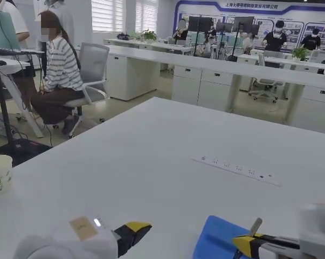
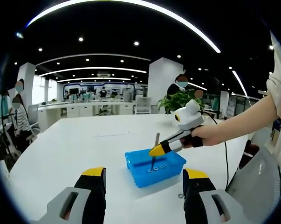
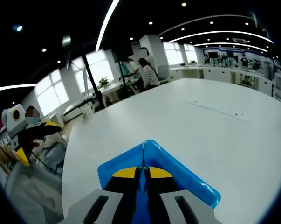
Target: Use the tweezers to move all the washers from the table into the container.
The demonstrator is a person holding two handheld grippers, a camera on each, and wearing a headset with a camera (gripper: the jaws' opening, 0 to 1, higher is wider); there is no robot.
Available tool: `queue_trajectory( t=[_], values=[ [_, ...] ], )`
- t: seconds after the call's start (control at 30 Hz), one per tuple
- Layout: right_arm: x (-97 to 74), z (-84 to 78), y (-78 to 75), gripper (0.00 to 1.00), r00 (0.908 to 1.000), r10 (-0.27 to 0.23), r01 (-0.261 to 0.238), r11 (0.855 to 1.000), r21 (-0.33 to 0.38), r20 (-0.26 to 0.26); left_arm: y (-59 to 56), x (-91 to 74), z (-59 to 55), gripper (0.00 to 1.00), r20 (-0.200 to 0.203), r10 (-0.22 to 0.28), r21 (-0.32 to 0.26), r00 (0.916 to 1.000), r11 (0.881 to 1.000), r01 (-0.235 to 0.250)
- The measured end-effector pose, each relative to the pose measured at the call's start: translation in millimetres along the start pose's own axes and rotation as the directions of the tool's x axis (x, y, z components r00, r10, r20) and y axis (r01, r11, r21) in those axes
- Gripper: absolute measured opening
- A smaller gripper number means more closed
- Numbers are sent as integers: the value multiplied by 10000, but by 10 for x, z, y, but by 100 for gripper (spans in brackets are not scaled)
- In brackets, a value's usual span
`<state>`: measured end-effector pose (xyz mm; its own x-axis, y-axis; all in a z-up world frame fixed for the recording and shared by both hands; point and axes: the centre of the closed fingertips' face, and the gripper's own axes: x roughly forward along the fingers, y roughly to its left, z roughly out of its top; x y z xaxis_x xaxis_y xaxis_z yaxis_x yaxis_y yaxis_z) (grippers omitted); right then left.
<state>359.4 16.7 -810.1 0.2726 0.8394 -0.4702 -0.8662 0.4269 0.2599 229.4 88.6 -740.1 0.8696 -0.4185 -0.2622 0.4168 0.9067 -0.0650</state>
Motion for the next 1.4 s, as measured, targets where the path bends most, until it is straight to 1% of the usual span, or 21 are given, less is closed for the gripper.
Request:
queue_trajectory(
  t=[0.13,0.2,0.3,0.47,0.57,0.6,0.67,0.77,0.87,0.93,1.03,1.2,1.4],
  values=[
    [-80,60,34,4,9995,-5,8,10000,-79,326,-6,2,-2,67,-19,-21,11,10000,10000,21],
    [-137,108,81,4,9982,31,-31,10000,-2,603,-8,3,-6,67,-39,-34,16,10000,10000,34],
    [-191,139,144,4,9971,96,-91,9999,-73,750,-8,6,-11,67,-53,-42,25,10000,10000,42],
    [-316,229,316,4,9909,345,-340,9994,-63,1302,-9,2,-16,67,-76,-46,25,10000,10000,46],
    [-375,246,403,4,9879,493,-499,9988,8,1470,-12,4,-14,67,-78,-67,23,9999,10000,67],
    [-399,250,444,4,9861,576,-603,9981,130,1561,-14,5,-18,67,-101,-68,40,9999,10000,68],
    [-427,240,504,4,9845,724,-759,9970,155,1595,-20,8,-19,67,-107,-89,53,9999,9999,89],
    [-474,189,604,4,9825,950,-1012,9944,312,1602,-18,7,-19,67,-114,-73,65,9999,10000,73],
    [-495,127,671,4,9812,1080,-1169,9920,473,1598,-9,6,-16,67,-83,-44,24,10000,10000,44],
    [-496,54,720,4,9811,1179,-1289,9896,639,1537,-8,5,-14,67,-81,-41,18,10000,10000,41],
    [-487,-54,752,4,9822,1189,-1320,9877,835,1458,-9,3,-17,67,-102,-27,38,9999,10000,28],
    [-455,-288,803,4,9876,1201,-1302,9864,1002,1008,-10,5,-23,67,-104,-39,29,9999,10000,39],
    [-441,-443,823,4,9901,1180,-1268,9841,1247,757,-17,6,-26,67,-125,-45,38,9999,10000,45]
  ],
)
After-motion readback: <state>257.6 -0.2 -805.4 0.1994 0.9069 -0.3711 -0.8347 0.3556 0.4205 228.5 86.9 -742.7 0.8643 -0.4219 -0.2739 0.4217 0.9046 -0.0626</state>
